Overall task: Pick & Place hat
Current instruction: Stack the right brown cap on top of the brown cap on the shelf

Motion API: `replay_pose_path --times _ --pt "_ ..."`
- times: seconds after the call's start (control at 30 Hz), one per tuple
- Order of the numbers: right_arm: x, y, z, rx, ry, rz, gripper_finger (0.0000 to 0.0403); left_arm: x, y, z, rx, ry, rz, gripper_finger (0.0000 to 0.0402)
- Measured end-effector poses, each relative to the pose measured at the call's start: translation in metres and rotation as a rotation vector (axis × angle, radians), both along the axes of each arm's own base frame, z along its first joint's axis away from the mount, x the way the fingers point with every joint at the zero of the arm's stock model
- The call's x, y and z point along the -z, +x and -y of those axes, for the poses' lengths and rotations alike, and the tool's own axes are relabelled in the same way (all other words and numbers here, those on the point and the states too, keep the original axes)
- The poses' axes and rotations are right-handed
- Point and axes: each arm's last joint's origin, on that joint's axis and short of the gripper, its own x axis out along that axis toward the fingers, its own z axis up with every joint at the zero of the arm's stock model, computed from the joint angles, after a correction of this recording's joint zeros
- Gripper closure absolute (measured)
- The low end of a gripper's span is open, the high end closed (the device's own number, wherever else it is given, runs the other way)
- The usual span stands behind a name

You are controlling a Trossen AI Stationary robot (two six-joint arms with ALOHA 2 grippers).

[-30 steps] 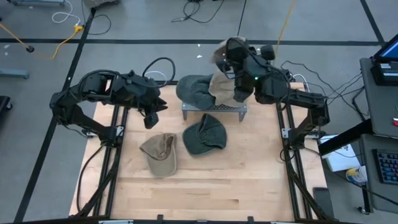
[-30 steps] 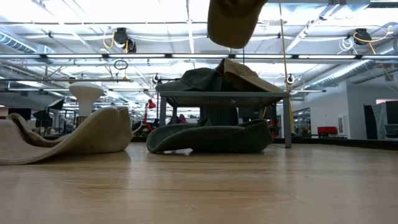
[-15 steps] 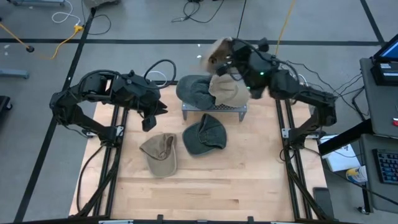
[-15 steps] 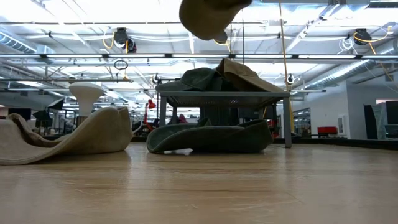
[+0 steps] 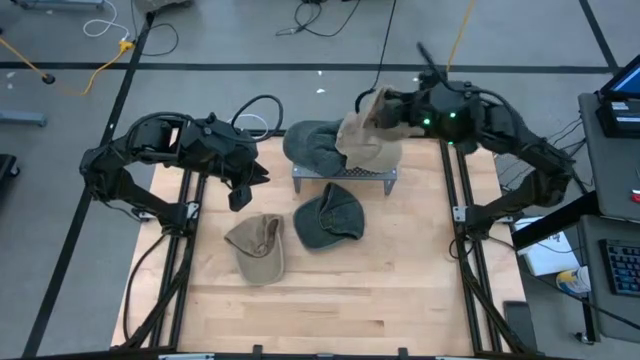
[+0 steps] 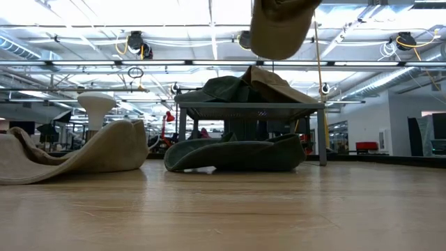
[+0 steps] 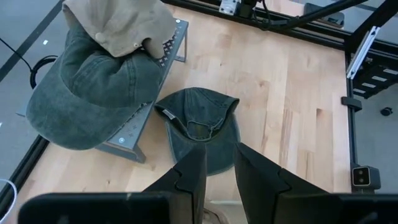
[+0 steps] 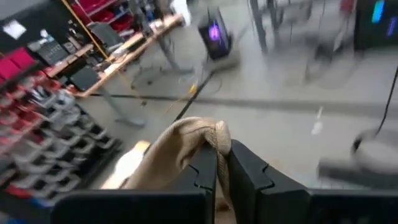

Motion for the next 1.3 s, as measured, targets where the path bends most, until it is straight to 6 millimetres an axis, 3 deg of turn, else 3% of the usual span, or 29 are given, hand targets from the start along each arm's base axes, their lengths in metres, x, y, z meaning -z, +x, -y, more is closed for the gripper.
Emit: replay_pose_path --times 0.1,0.27,0.47,0.57,0.7,0.83,1.1,1.3 --pt "0.005 -0.016 0.004 -0.008 0.168 0.036 0.0391 0.0 0.0 0.0 0.0 -0.001 0.0 0.0316" --pt "0.023 -0.038 0.014 -0.016 0.465 -0.056 0.0392 0.0 0.0 0.0 -0.002 -0.002 0.001 0.0316" --pt "0.031 -0.055 0.021 -0.033 0.657 -0.098 0.0392 0.0 0.0 0.0 -0.002 -0.003 0.001 0.0316" --pt "0.023 -0.061 0.023 -0.086 0.63 -0.037 0.0392 0.0 0.0 0.0 0.007 -0.005 0.0 0.0316" --pt "-0.006 -0.071 0.021 -0.167 0.455 0.191 0.0392 0.001 0.0 0.0 0.012 -0.004 -0.008 0.0316" --pt "-0.026 -0.089 0.014 -0.116 0.367 0.381 0.0392 0.003 -0.003 0.0 0.012 -0.004 -0.041 0.0316" --pt "-0.015 -0.109 0.01 0.127 0.407 0.347 0.0392 0.003 -0.003 0.0 0.012 -0.004 -0.05 0.0316" --pt "-0.003 -0.083 0.024 0.163 0.41 0.236 0.0392 0.003 -0.003 0.0 0.012 -0.006 -0.049 0.0316"
